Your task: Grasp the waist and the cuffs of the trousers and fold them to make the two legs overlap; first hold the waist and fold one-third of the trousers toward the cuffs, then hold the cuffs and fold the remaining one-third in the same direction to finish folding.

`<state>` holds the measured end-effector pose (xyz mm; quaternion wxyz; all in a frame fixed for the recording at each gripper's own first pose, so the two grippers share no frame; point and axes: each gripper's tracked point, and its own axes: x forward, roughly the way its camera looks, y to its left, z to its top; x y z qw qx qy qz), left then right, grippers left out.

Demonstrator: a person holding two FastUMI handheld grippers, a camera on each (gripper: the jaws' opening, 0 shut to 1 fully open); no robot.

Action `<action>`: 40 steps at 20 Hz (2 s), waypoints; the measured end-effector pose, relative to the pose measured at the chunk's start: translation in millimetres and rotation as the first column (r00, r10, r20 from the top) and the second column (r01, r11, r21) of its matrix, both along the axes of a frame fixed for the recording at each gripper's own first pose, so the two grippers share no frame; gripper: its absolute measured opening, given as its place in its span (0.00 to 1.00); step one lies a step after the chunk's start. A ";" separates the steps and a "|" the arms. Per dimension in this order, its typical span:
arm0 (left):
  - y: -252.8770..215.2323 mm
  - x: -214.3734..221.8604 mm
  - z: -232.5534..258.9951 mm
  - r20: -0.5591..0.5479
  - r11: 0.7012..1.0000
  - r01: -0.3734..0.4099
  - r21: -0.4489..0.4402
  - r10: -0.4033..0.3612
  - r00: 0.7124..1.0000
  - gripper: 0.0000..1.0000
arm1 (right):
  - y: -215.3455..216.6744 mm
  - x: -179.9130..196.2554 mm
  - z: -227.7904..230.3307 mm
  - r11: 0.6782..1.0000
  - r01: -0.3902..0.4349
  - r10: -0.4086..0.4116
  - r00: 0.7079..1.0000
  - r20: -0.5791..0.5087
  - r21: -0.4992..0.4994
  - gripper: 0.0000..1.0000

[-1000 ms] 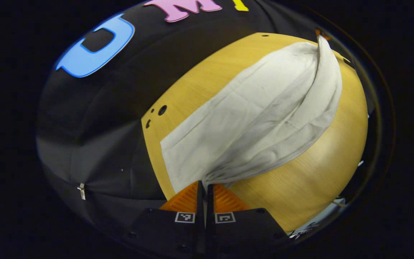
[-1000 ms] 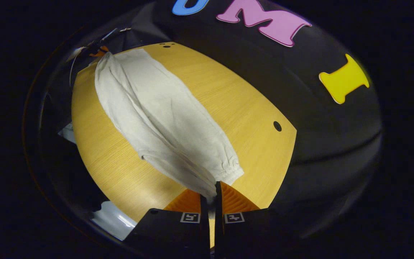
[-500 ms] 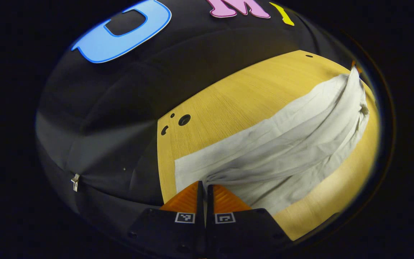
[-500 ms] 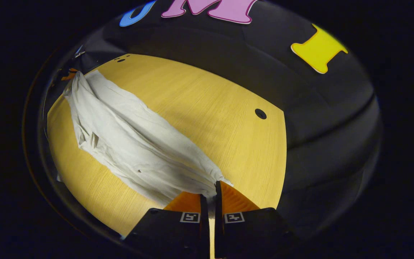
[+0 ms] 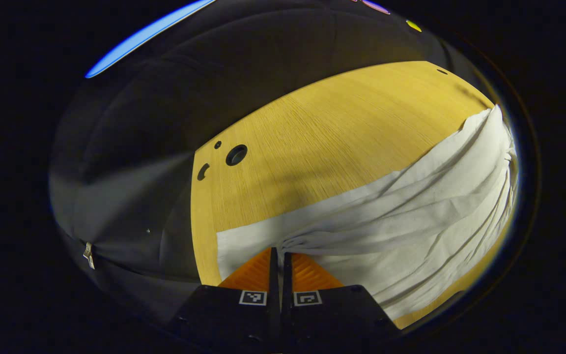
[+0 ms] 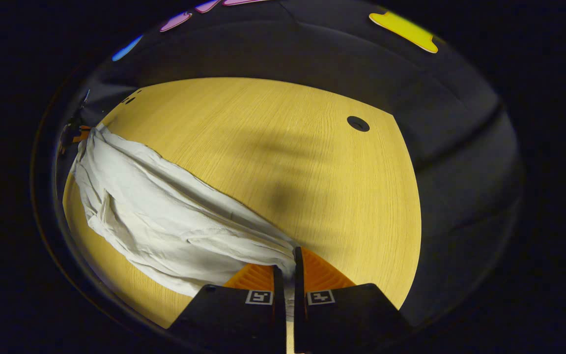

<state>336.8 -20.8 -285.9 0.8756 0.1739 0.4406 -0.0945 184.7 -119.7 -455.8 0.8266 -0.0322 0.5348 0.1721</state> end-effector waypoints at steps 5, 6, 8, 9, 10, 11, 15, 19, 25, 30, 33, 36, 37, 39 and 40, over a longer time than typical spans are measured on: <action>-1.8 4.9 -17.5 -0.062 0.999 0.024 0.045 -0.021 0.998 0.11 | 0.9 -2.6 -14.5 0.996 0.076 -0.072 0.992 -0.107 0.038 0.40; 1.5 3.1 -18.5 -0.060 0.999 0.008 0.041 -0.006 0.998 0.13 | 0.9 -2.5 -15.4 0.995 0.084 -0.078 0.991 -0.109 0.047 0.42; 2.1 0.7 -20.2 -0.046 1.000 -0.011 0.017 0.012 0.999 0.29 | 0.2 -7.5 -16.7 0.994 0.091 -0.083 0.989 -0.124 0.059 0.47; 2.5 -2.7 -20.0 -0.052 1.000 -0.019 0.008 0.019 0.998 0.33 | 0.5 -6.0 -16.9 0.993 0.094 -0.086 0.989 -0.121 0.064 0.52; 6.9 -6.1 -20.7 -0.057 1.000 -0.029 0.009 0.029 0.998 0.34 | -3.7 -8.8 -18.3 0.994 0.098 -0.091 0.987 -0.129 0.051 0.46; 13.0 -7.5 -18.5 -0.054 0.999 -0.039 0.017 0.040 0.998 0.47 | -7.0 -11.3 -17.6 0.994 0.103 -0.096 0.987 -0.130 0.046 0.65; 30.4 -24.9 -17.8 -0.057 0.998 -0.064 -0.014 0.063 0.996 0.99 | -3.7 -14.3 -0.1 0.981 0.147 -0.137 0.987 -0.082 0.129 0.80; 38.9 -49.9 -1.4 -0.018 0.992 -0.094 -0.085 0.093 0.996 0.96 | -5.2 -19.9 30.0 0.914 0.305 -0.300 0.952 -0.061 0.266 0.89; 62.3 -83.1 35.3 0.066 0.973 -0.160 -0.165 0.172 0.983 0.95 | -32.5 -31.1 71.3 0.684 0.588 -0.614 0.784 -0.095 0.432 0.90; 75.8 -114.2 47.3 0.062 0.932 -0.254 -0.258 0.278 0.959 0.96 | -36.6 -73.4 79.3 0.558 0.709 -0.717 0.674 -0.181 0.430 0.89; 71.3 -132.7 47.6 0.017 0.861 -0.337 -0.381 0.371 0.928 0.96 | -26.1 -91.7 75.7 0.432 0.791 -0.774 0.572 -0.272 0.434 0.90; 68.1 -150.1 45.9 -0.022 0.798 -0.402 -0.450 0.439 0.898 0.96 | -22.8 -108.8 57.7 0.352 0.848 -0.824 0.482 -0.297 0.397 0.89; 66.5 -154.2 46.0 -0.031 0.777 -0.418 -0.471 0.459 0.888 0.96 | -20.1 -113.2 52.8 0.339 0.856 -0.828 0.469 -0.307 0.391 0.90; 63.4 -161.3 44.8 -0.055 0.734 -0.445 -0.513 0.489 0.870 0.97 | -17.2 -117.8 40.5 0.308 0.872 -0.840 0.437 -0.321 0.381 0.89; 62.6 -165.0 43.4 -0.070 0.715 -0.461 -0.525 0.504 0.861 0.97 | -18.0 -118.3 37.7 0.284 0.879 -0.847 0.417 -0.329 0.384 0.90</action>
